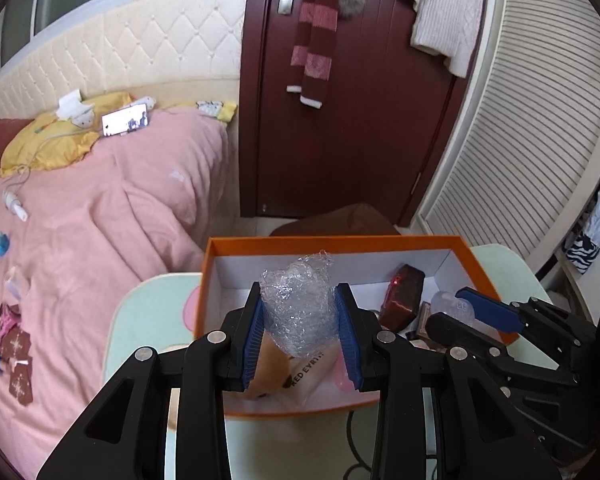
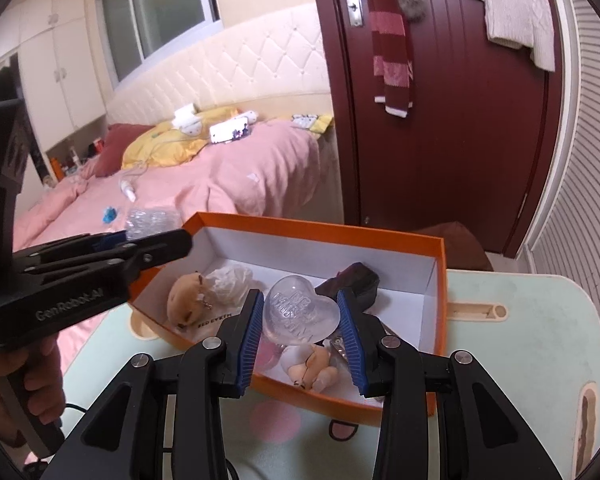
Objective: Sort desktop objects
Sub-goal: 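Carry the bubble-wrap bag and clear heart over the orange box with both grippers, then open both grippers to drop the bag and clear heart into the box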
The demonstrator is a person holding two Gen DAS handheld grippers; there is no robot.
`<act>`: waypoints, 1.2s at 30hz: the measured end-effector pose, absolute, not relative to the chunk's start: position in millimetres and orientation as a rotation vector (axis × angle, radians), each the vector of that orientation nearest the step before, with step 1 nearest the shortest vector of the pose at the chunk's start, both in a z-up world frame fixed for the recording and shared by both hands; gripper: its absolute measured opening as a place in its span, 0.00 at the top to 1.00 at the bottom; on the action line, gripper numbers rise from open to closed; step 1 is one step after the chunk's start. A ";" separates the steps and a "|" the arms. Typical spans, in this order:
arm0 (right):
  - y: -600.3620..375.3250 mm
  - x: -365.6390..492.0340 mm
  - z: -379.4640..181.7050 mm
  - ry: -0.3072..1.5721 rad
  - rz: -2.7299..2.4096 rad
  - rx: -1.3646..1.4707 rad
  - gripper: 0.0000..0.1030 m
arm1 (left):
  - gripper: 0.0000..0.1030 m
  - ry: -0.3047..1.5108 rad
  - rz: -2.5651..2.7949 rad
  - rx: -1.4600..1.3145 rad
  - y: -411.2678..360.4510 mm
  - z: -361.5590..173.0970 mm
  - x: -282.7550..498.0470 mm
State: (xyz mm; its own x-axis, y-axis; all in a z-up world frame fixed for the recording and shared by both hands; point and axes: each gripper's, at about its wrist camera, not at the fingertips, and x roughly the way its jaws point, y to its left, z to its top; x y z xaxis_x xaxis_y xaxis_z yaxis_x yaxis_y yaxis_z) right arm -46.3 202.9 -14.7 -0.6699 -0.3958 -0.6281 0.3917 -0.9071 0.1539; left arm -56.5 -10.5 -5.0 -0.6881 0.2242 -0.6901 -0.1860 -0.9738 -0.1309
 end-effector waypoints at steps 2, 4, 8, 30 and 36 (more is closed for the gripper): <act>201.4 -50.3 -17.4 -0.015 -2.523 0.966 0.64 | 0.65 -0.082 2.690 -1.132 -10.3 -9.6 -60.0; 200.4 -52.0 -19.3 -0.019 -2.518 0.973 0.64 | 0.65 -0.090 2.687 -1.150 -11.4 -14.0 -63.6; 199.3 -55.1 -21.8 -0.023 -2.511 0.979 0.64 | 0.65 -0.109 2.686 -1.171 -15.7 -18.5 -67.1; 203.0 -57.5 -21.8 -0.060 -2.553 0.946 0.29 | 0.35 -0.116 2.649 -1.214 -18.4 -25.9 -67.7; 210.3 -58.3 -27.9 -0.031 -2.536 0.980 0.29 | 0.35 -0.016 2.666 -1.236 -9.0 -24.0 -51.2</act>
